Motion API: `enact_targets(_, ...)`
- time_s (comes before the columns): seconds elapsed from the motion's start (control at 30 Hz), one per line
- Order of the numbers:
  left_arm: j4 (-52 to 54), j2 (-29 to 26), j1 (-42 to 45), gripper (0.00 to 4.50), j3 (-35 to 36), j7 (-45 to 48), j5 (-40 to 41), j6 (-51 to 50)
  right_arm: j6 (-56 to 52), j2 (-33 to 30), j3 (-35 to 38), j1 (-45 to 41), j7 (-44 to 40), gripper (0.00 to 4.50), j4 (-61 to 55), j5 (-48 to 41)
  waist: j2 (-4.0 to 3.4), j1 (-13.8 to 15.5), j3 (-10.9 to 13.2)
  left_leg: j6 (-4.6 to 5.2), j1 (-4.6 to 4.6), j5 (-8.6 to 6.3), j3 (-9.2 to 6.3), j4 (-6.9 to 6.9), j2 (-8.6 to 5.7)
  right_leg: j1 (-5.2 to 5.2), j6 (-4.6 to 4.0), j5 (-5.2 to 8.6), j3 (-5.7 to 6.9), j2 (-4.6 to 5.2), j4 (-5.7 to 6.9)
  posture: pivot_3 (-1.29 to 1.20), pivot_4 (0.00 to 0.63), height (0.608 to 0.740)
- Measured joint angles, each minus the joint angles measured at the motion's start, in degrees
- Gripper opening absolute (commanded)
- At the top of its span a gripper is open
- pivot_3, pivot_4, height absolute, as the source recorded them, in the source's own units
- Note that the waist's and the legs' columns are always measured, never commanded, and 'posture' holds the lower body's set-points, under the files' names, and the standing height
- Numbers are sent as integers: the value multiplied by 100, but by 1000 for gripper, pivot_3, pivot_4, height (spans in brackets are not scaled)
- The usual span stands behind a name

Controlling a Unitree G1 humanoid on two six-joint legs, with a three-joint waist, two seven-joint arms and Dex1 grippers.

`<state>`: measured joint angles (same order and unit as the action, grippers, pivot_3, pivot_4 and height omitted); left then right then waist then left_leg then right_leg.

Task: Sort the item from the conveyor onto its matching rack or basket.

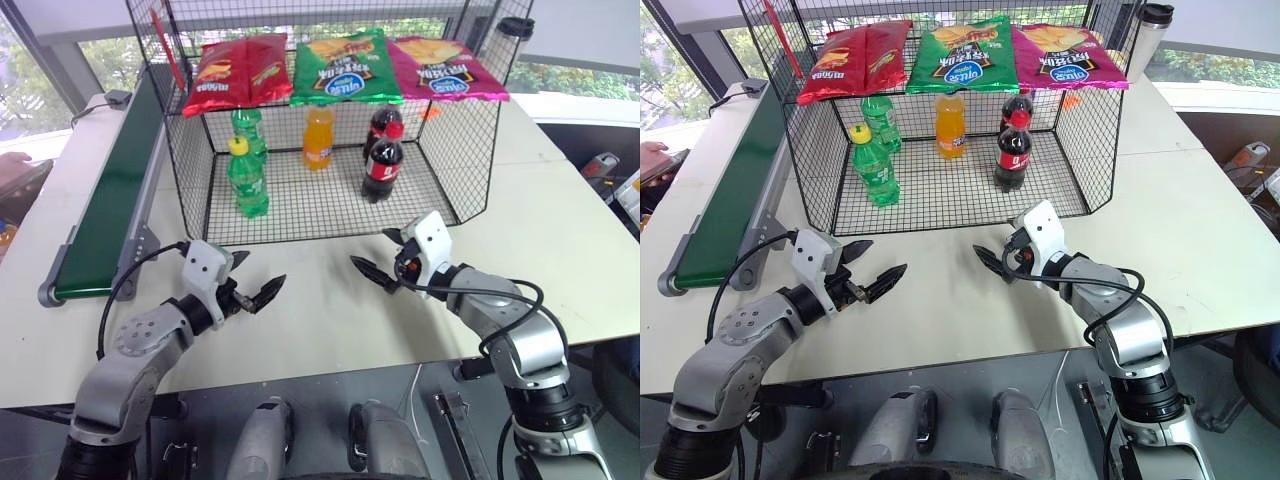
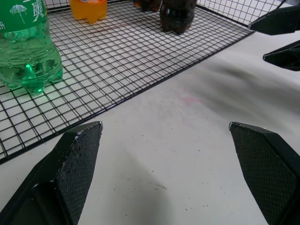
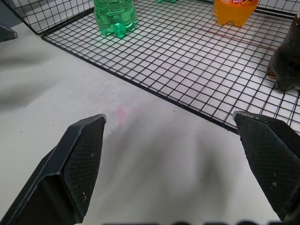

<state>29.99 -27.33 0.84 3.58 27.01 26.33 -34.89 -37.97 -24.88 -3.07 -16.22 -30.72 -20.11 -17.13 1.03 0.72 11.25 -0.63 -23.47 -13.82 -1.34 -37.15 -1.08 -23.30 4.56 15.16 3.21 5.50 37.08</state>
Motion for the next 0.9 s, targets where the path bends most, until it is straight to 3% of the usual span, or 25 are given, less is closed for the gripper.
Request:
enact_targets(0.47, 67, 13, 153, 4500, 51, -162, 43, -101, -13, -64, -2, -1, -131, 4482, -2, -11, 0, 1, 0, 0, -1, 0, 0, 0, 0, 0, 1, 0, 0, -1, -1, 0, 150, 739)
enact_targets(0.9, 353, -171, 126, 4500, 2658, -1037, 1317, -977, -284, -62, 67, -393, -814, 4482, -264, -1014, 0, 5, 0, 0, -1, 0, -2, -1, 0, 2, 1, -1, 3, -5, -3, 0, 150, 739)
